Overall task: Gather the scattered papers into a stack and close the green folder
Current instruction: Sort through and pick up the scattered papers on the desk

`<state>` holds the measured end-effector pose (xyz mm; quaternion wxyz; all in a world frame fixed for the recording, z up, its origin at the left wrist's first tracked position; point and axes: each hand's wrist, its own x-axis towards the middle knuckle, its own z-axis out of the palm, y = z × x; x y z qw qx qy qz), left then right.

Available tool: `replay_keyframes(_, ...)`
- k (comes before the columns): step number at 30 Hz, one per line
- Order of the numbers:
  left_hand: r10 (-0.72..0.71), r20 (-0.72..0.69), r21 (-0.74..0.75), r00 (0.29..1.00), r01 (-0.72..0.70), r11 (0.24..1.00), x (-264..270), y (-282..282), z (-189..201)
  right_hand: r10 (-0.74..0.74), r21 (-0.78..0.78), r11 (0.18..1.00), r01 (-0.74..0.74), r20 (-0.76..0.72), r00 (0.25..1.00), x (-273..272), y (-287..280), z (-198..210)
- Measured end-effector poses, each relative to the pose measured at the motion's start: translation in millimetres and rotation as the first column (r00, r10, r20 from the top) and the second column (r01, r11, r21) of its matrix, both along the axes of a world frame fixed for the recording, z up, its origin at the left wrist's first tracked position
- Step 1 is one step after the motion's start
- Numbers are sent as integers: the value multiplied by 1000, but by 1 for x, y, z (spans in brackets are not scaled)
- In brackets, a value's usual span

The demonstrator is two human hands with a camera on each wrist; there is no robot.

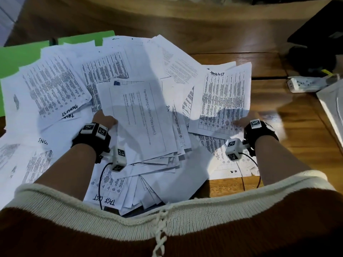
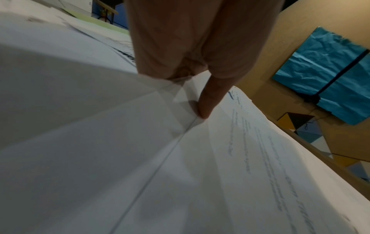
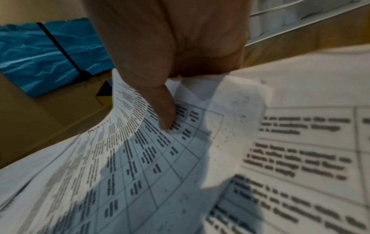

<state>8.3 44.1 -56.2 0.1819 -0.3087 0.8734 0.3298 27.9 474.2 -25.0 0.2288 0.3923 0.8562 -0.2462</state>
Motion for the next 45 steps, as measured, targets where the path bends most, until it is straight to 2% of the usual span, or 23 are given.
replay_keyframes(3, 12, -36, 26, 999, -11, 1000, 4, 0, 1, 54, 40, 998, -52, -57, 997, 4, -7, 13)
replay_keyframes(6, 34, -57, 46, 998, -31, 998, 10, 1, 0, 86, 171, 983, -63, -131, 988, 7, -16, 19)
replay_keyframes(11, 31, -66, 38, 997, -29, 999, 18, 5, 4, 199, 362, 923, -130, -162, 966, 13, -38, 33)
replay_keyframes(19, 11, -84, 48, 996, -7, 999, 23, 5, 9, 163, 427, 904, -25, -290, 943, 7, -46, 65)
replay_keyframes(22, 14, -119, 55, 993, -8, 998, 25, 6, 9, 258, 504, 862, -48, -356, 898, 1, -51, 79)
replay_keyframes(28, 14, -122, 64, 992, -7, 998, 27, 9, 14, 481, 651, 740, -168, -338, 809, -18, -73, 119)
replay_keyframes(36, 14, -149, 86, 989, -1, 996, 29, 6, 18, 659, 792, 567, -226, -271, 702, -44, -103, 172)
replay_keyframes(41, 1, -81, 84, 997, 6, 996, 26, 0, 19, 715, 817, 512, -265, -234, 658, -52, -120, 192)
replay_keyframes(45, 12, -56, 100, 998, -6, 995, 21, 2, 23, 734, 815, 518, -261, -266, 625, -53, -133, 198)
